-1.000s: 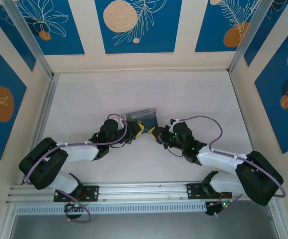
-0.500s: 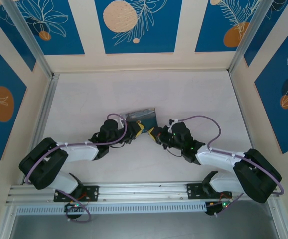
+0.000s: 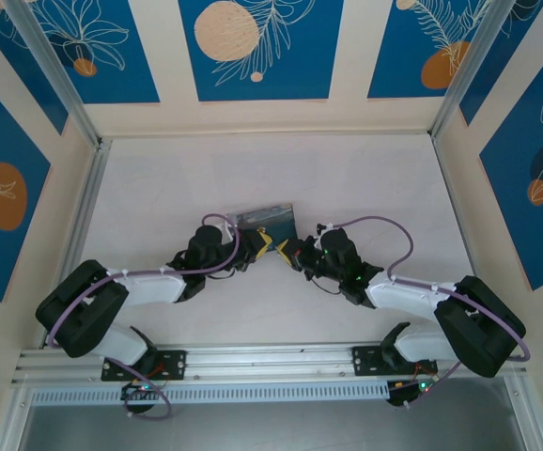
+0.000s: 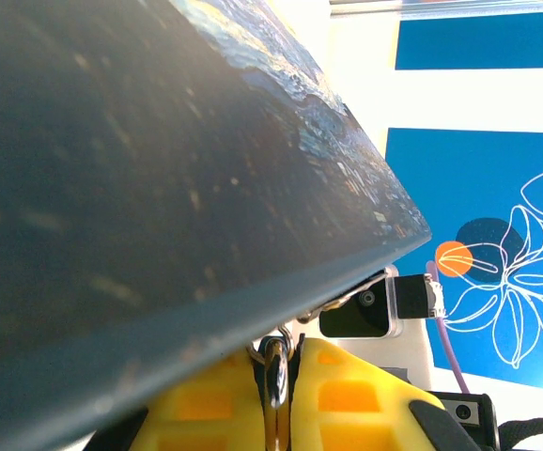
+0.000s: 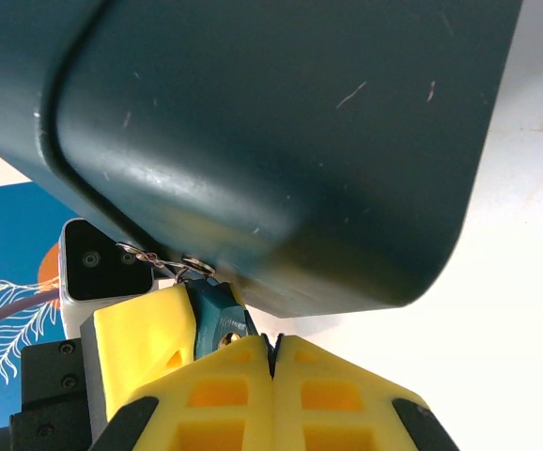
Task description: Unlock the padlock with the key
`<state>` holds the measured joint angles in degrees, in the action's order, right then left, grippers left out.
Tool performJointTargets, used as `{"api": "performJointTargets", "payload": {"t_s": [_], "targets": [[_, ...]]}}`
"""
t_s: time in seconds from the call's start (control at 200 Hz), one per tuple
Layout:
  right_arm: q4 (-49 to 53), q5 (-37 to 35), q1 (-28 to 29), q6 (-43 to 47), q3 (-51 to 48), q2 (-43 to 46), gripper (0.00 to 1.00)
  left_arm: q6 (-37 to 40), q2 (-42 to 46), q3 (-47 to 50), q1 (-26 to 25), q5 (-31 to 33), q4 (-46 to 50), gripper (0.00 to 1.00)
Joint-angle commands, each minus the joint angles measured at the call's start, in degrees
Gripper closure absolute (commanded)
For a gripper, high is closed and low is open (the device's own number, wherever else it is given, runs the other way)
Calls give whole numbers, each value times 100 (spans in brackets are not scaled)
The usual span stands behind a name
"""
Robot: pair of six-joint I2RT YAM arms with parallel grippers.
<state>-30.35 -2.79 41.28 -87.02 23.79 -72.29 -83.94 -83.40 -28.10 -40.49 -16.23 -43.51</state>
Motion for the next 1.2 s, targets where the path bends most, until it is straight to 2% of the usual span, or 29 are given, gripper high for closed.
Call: {"api": "performJointTargets", "payload": {"t_s": [0.0, 0.215, 1.19], "targets": [[-90, -31, -10, 15, 168, 182, 100, -5, 78, 32, 39, 33, -95, 100], [296, 15, -23, 54, 87, 347, 100, -23, 85, 33, 35, 58, -94, 100], [175, -20, 12, -8, 12, 439, 100, 21, 82, 35, 40, 77, -26, 100]]}}
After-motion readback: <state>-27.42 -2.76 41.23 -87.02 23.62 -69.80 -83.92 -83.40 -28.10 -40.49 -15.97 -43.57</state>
